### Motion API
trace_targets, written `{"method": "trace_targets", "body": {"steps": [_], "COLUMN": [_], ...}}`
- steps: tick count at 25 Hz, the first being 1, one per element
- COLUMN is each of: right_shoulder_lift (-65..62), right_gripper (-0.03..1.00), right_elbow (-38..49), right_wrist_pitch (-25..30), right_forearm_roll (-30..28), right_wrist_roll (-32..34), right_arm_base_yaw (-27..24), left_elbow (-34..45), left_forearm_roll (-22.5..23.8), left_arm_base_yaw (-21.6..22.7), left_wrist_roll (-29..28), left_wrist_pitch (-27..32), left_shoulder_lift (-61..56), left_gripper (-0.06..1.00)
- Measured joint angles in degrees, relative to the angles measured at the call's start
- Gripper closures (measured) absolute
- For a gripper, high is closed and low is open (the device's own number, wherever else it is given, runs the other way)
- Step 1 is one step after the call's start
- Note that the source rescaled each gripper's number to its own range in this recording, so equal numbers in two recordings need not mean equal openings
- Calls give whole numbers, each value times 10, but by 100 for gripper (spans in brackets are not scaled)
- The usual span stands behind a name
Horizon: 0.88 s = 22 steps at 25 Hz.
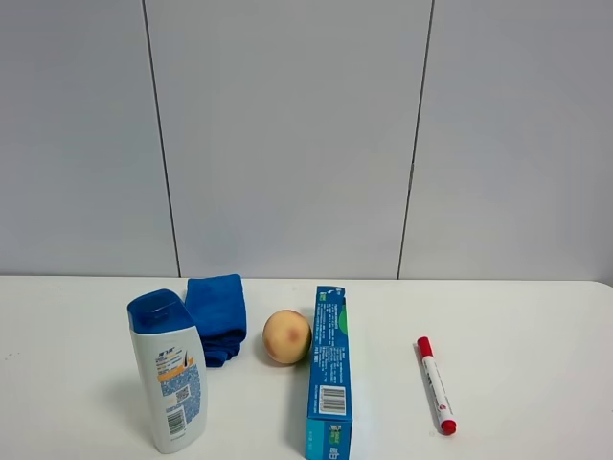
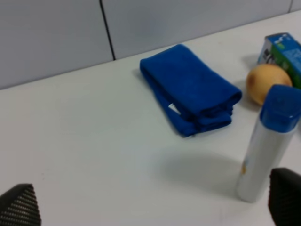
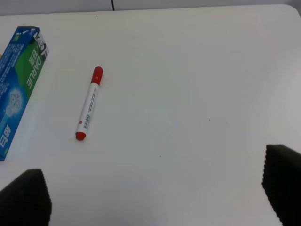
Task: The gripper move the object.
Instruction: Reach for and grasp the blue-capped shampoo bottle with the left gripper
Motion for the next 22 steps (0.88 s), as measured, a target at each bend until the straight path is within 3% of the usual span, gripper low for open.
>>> {"method": "trace_targets", "body": {"steps": [4, 9, 12, 17, 22], "right_shoulder_lift": [0, 0, 0, 0, 0], "right_gripper": [-3, -3, -3, -3, -3], "right_elbow": [0, 0, 0, 0, 0], "right_wrist_pitch": [0, 0, 0, 0, 0], "right_forearm_roll": [0, 0, 0, 0, 0], "right_wrist_roll": [0, 0, 0, 0, 0], "right_arm_base_yaw": [0, 0, 0, 0, 0], "left_elbow": [1, 35, 61, 68, 69], "left_forearm_roll": [66, 185, 216, 222, 254], "left_arm_base_yaw": [-68, -190, -245, -275, -276], "left_wrist_roll": [-79, -258, -335, -354, -360], "left_wrist_pitch": [-27, -138, -198, -279, -309], "left_shoulder_lift": [0, 23, 63, 128, 182], "left_gripper": [-6, -6, -6, -6, -6]}}
